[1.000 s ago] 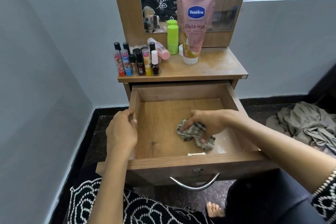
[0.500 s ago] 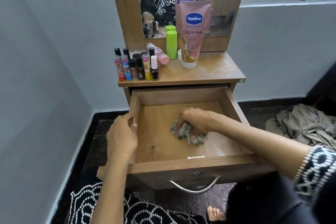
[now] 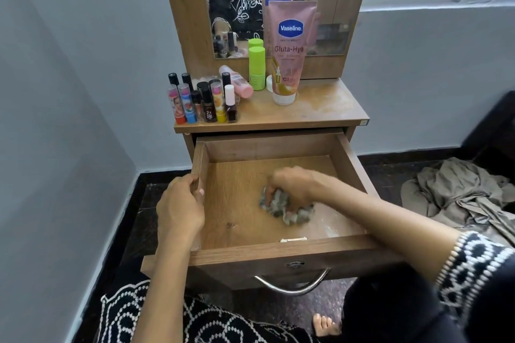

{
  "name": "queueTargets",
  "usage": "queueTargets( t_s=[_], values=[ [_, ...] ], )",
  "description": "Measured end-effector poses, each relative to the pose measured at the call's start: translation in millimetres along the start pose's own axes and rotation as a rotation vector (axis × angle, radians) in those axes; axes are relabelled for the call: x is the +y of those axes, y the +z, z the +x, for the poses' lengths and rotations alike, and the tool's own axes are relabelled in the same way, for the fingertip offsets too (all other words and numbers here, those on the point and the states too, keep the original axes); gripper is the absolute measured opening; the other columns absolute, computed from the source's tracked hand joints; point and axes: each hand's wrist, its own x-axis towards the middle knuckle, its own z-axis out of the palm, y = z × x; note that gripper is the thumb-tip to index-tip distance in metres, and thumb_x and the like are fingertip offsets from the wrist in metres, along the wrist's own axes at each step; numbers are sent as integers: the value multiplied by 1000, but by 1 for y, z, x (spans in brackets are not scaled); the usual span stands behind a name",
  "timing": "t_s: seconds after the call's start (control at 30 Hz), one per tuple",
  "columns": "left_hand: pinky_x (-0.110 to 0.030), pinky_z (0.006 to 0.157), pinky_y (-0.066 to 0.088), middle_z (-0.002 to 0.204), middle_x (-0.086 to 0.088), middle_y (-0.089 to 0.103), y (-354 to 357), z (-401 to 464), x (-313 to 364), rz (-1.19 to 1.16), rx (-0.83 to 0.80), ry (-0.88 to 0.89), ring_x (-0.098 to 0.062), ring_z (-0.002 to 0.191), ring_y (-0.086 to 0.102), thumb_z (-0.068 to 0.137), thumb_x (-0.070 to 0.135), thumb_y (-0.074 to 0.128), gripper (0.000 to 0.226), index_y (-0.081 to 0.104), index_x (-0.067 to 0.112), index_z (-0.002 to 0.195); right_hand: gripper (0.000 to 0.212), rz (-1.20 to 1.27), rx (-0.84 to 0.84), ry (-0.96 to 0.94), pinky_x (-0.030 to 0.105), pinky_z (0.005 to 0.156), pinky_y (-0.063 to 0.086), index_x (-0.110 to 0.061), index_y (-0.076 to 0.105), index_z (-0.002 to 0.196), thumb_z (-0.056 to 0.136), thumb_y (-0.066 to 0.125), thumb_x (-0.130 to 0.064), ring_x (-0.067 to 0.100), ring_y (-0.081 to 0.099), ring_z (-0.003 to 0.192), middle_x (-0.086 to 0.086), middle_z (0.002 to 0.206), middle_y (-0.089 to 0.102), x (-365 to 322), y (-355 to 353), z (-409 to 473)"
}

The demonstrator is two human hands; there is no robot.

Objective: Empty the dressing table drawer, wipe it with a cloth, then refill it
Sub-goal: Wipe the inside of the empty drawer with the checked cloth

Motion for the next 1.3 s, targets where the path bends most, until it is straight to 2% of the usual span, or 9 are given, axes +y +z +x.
queueTargets(
  t_s=[0.13, 0.27, 0.4, 0.57, 0.7, 0.83, 1.03, 1.2, 1.3],
  values=[
    [-38, 98, 41, 135, -8, 51, 0, 1, -2, 6, 4, 17, -27, 120, 51, 95, 12, 49, 39, 48, 11, 134, 51, -9, -111, -131, 21, 77, 35, -31, 66, 116, 69, 81, -17, 13, 50, 103, -4, 115, 53, -5, 8, -27],
    [-37, 98, 41, 135, -8, 51, 1, 1, -2, 13, 3, 10, -27, 120, 51, 95, 12, 49, 39, 47, 11, 135, 53, 63, -25, 32, 28, 84, 45, -29, 64, 120, 72, 79, -17, 18, 52, 110, -1, 122, 53, 23, -7, -6],
    [-37, 98, 41, 135, -7, 52, 0, 1, -2, 14, 4, 11, -26, 120, 52, 95, 12, 49, 39, 48, 12, 134, 54, 131, 59, 165, 32, 90, 47, -28, 63, 119, 69, 82, -17, 24, 53, 112, 3, 124, 53, 25, -14, 21],
    [-37, 97, 42, 135, -8, 51, 1, 2, -3, 11, -1, 9, -27, 120, 51, 95, 11, 49, 39, 48, 12, 134, 50, 46, -30, -30, 24, 75, 41, -26, 65, 116, 70, 82, -21, 13, 53, 100, -2, 117, 56, -3, -4, 6],
    [-37, 98, 41, 136, -7, 50, 0, 2, -1, 14, 0, 8, -27, 121, 51, 95, 12, 49, 40, 47, 13, 135, 47, -18, -151, -195, 21, 75, 37, -27, 68, 112, 69, 80, -13, 15, 51, 101, -4, 108, 52, -9, 6, -31],
    [-37, 99, 41, 137, -7, 50, 0, 2, -1, 13, -2, -6, -26, 122, 50, 95, 13, 50, 40, 47, 14, 135, 47, -67, -214, -158, 19, 76, 34, -27, 69, 111, 68, 81, -13, 14, 49, 105, -3, 115, 52, 16, -6, -27],
    [-38, 99, 41, 136, -7, 51, 0, 1, -2, 6, 1, 1, -27, 121, 51, 95, 12, 50, 40, 48, 13, 134, 57, 5, -60, 10, 33, 87, 51, -27, 71, 109, 58, 87, -8, 24, 56, 107, 2, 118, 55, 32, -16, 13],
    [-38, 99, 41, 135, -8, 51, 2, 2, -4, 5, 2, 22, -27, 121, 51, 94, 12, 50, 39, 48, 11, 134, 58, -15, -85, -92, 28, 81, 44, -26, 63, 117, 64, 85, -18, 18, 52, 103, -1, 116, 51, -7, 6, -6],
    [-37, 99, 41, 135, -8, 52, 1, 2, -3, 4, 6, 20, -26, 121, 51, 95, 12, 50, 39, 48, 11, 134, 53, -57, -70, -147, 28, 77, 41, -26, 58, 123, 74, 77, -17, 18, 53, 98, -3, 113, 47, -10, 14, -34]
  ],
)
